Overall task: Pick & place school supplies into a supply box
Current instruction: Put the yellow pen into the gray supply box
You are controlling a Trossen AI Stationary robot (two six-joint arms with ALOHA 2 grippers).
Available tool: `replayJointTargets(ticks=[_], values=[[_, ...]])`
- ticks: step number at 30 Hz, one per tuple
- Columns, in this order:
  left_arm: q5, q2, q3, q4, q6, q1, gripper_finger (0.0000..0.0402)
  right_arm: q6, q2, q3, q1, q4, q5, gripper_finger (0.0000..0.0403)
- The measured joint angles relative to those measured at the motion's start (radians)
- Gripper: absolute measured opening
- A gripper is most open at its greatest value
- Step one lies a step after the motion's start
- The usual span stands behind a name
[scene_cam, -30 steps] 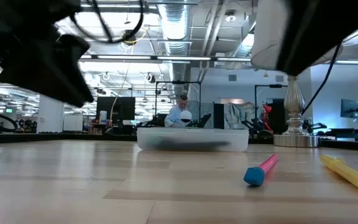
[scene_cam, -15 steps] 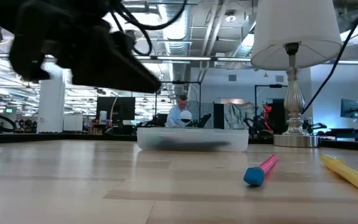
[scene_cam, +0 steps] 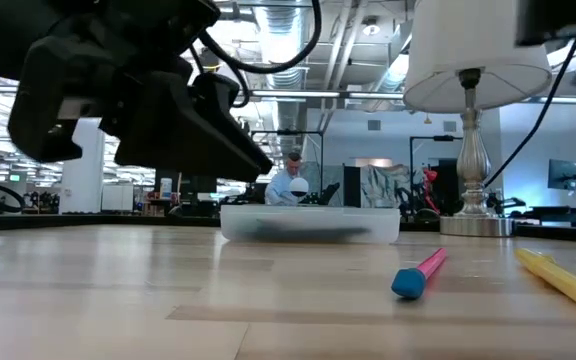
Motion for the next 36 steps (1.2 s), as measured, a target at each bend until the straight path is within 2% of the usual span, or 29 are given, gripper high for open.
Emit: replayJointTargets(ticks=[7, 18, 36], values=[[0.000, 0.000, 0.000, -0.013, 0.000, 0.000, 0.0138, -0.104, 0.000, -0.048, -0.044, 0.120, -0.025, 0.0118], [0.000, 0.000, 0.000, -0.071, -0.015, 0.000, 0.0138, -0.229, -0.004, -0.080, -0.112, 0.177, -0.035, 0.0118], [0.003, -0.022, 0.003, -0.409, -0.200, -0.040, 0.0138, -0.464, 0.002, -0.082, -0.217, 0.351, 0.021, 0.0117]])
